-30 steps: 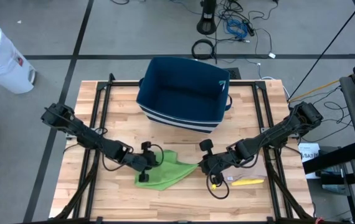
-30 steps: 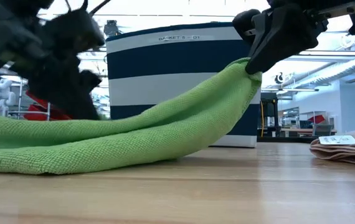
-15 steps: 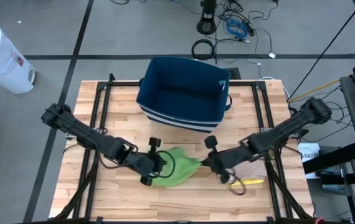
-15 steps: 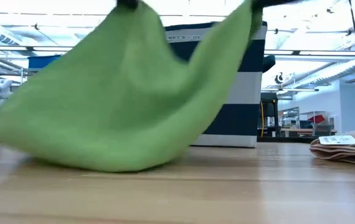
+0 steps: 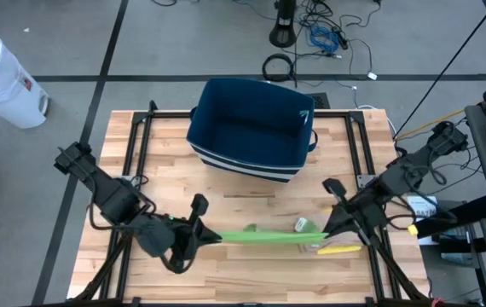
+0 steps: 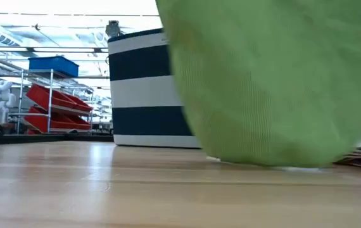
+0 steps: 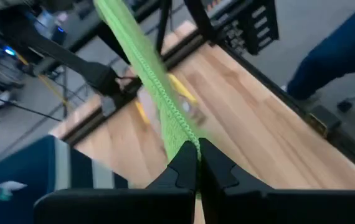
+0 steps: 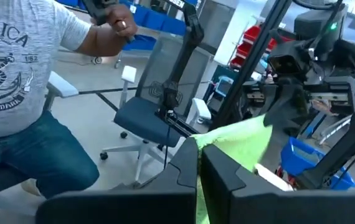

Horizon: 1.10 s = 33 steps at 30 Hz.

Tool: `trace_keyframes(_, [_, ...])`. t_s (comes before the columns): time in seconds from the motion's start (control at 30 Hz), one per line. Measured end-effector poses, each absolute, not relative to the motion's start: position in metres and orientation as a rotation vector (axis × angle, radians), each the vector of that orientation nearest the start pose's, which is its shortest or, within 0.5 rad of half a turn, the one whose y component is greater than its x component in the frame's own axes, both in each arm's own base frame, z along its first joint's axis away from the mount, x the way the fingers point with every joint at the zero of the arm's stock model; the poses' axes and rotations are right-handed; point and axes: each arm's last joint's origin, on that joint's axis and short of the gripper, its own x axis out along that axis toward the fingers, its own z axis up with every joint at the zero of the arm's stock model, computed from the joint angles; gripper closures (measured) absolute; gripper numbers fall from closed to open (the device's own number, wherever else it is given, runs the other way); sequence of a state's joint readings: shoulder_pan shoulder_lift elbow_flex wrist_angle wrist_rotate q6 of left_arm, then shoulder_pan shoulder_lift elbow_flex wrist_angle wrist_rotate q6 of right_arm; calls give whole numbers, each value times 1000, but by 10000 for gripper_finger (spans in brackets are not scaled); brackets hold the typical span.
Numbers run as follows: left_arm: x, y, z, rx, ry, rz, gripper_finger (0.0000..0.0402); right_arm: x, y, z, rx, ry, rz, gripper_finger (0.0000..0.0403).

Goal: Fold towel
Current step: Fold the green towel

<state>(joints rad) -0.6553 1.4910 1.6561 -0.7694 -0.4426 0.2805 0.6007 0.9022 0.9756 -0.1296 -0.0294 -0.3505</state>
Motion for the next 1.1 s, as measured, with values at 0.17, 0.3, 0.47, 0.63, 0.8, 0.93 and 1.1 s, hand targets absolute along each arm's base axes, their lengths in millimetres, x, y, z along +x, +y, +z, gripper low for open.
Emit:
trace_keyframes(0.17, [248, -180, 418, 630, 469, -227, 401, 155, 109, 385, -385, -73, 631, 403])
trace_keyframes(0.3, [250, -171, 415, 685, 507, -84, 401, 157, 105, 382, -454, -40, 526, 403])
trace_keyframes(0.47, [256, -149, 413, 763, 564, 170, 401, 164, 92, 379, -576, 14, 353, 403])
trace_keyframes(0.63, [264, -131, 416, 820, 585, 338, 401, 169, 78, 380, -682, 22, 257, 403])
trace_keyframes(0.8, [268, -124, 417, 831, 590, 375, 401, 168, 70, 393, -690, 10, 231, 403])
trace_keyframes(0.93, [265, -133, 415, 817, 582, 262, 401, 166, 73, 388, -608, 55, 347, 403])
trace_keyframes(1.1, [263, -145, 409, 677, 598, -17, 401, 174, 81, 362, -430, 269, 514, 403])
